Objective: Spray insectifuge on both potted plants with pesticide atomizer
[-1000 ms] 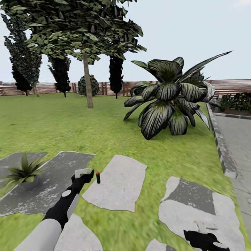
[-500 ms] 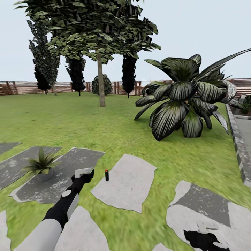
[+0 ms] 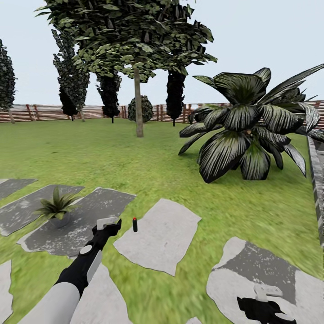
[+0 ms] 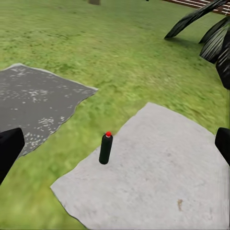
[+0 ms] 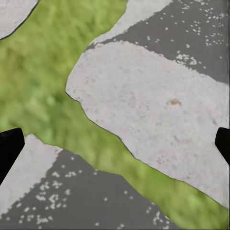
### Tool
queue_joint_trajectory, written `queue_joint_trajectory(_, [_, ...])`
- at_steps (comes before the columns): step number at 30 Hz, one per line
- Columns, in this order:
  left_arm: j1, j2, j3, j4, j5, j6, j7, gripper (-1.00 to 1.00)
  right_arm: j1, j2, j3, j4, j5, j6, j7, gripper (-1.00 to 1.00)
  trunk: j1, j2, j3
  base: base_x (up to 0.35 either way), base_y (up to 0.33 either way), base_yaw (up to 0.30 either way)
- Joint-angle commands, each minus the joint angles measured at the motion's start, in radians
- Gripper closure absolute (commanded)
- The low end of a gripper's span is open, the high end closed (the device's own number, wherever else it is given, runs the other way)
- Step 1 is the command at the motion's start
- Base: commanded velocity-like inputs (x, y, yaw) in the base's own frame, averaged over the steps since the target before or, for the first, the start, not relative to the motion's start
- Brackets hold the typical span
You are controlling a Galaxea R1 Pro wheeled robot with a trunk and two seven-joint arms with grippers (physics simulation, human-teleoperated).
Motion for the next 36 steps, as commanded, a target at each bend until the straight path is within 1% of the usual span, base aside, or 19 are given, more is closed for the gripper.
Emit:
queue_joint_trajectory(1, [-0.001, -0.001, 0.006, 0.001, 0.004, -0.001, -0.009, -1.00, 0.000, 0.000, 0.000, -0.001, 0.001, 0.004, 0.000, -1.00, 0.000, 0.000, -0.001, 0.000, -0.313, 0.007])
queue_joint_trajectory(5, [-0.001, -0.001, 0.006, 0.001, 0.004, -0.001, -0.009, -1.00, 0.000, 0.000, 0.000, -0.001, 0.001, 0.004, 0.000, -1.00, 0.000, 0.000, -0.001, 0.015, -0.258, 0.032])
queue_joint_trajectory(19, [-0.001, -0.001, 0.005, 0.001, 0.004, -0.001, -0.009, -1.00, 0.000, -0.001, 0.000, -0.001, 0.002, 0.004, -0.001, -1.00, 0.000, 0.000, -0.001, 0.006, -0.018, 0.229])
queue_joint_trajectory(25, [-0.001, -0.001, 0.005, 0.001, 0.004, -0.001, -0.009, -1.00, 0.000, -0.001, 0.000, -0.001, 0.001, 0.004, 0.000, -1.00, 0.000, 0.000, -0.001, 0.178, -0.168, 0.206])
queue_joint_trajectory(36, [-0.001, -0.003, 0.005, 0.001, 0.004, -0.001, -0.009, -1.00, 0.000, 0.000, 0.000, -0.001, 0.001, 0.004, -0.001, -1.00, 0.000, 0.000, -0.001, 0.214, -0.233, 0.018])
